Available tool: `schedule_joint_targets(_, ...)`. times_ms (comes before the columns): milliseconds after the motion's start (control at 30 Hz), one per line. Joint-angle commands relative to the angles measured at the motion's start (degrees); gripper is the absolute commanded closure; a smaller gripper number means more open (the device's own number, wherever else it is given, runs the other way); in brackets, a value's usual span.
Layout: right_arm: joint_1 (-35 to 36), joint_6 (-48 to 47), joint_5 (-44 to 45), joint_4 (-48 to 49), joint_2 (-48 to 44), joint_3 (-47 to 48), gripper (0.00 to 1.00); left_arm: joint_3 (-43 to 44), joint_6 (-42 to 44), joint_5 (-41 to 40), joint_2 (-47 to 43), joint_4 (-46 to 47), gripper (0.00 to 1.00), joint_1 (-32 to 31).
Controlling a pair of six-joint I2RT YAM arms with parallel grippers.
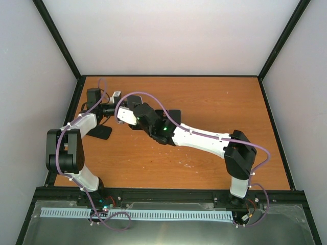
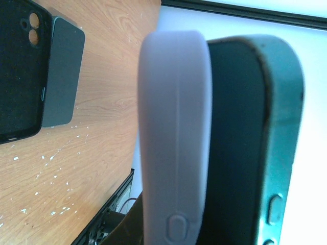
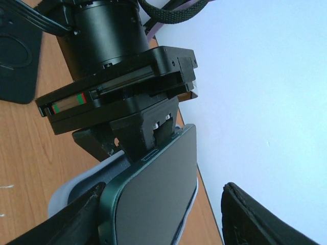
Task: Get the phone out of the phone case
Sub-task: Remove the phone case from the phone.
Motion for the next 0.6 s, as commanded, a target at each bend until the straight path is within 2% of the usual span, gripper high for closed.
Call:
schedule_joint_targets(0,-0.1,-4.8,5.8,6.1,2.2,-1.5,0.44,0.7,0.0,3.9,-3.3,1.0,0.99,0.0)
schedule_joint_targets(200,-0.1,-7.2,7.0,10.6,1.2,-3.3,0.64,0.5,0.4,3.7,-3.1,0.9,0.99,0.0)
schedule_joint_targets(467,0.0,-6.4,6.3,10.8,-2.8,-4.0,0.96,1.0,2.8,2.3,-2.6,-1.2,0.99,0.0)
schedule_joint_targets(567,-0.1,-5.1,5.8,9.1,-4.7,-3.4,0.97,1.6,5.2,0.7,-2.7,-3.3,0.99,0.0)
